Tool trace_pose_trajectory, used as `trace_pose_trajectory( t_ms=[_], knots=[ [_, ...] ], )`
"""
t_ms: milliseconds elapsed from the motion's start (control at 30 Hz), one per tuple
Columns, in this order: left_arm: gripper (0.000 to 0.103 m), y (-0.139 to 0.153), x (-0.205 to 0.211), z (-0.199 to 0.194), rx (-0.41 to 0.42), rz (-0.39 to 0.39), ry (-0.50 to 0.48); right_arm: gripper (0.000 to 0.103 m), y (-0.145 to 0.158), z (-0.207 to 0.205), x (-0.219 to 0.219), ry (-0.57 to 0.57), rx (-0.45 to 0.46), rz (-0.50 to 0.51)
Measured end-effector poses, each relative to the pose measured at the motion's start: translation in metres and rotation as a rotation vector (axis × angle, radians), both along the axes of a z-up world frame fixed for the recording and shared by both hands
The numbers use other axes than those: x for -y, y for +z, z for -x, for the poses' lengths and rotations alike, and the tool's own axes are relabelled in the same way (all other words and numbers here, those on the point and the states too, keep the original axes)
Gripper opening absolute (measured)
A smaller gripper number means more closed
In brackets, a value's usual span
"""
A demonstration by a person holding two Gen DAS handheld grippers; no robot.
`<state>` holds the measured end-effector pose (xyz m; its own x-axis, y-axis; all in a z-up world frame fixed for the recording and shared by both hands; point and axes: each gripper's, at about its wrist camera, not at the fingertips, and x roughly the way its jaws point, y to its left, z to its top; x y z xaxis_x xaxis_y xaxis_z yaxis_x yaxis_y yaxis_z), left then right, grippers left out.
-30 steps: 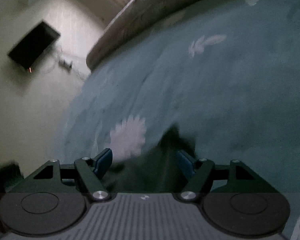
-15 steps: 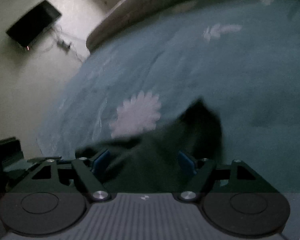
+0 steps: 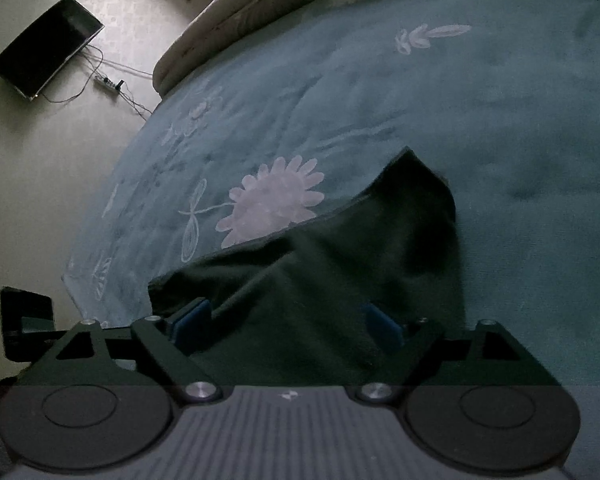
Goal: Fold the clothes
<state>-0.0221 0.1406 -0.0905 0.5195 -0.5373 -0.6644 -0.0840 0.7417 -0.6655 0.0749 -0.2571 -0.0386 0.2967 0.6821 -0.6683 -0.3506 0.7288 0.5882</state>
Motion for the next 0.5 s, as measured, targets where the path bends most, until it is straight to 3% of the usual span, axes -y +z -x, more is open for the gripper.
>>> trace_pose_trajectory(
  t_ms=[500],
  knots=[
    [0.075,-0.009,0.005,-0.039,0.039,0.113,-0.082,0.090,0.006,0.006,-0.034,0.022,0.008,0.062]
  ],
)
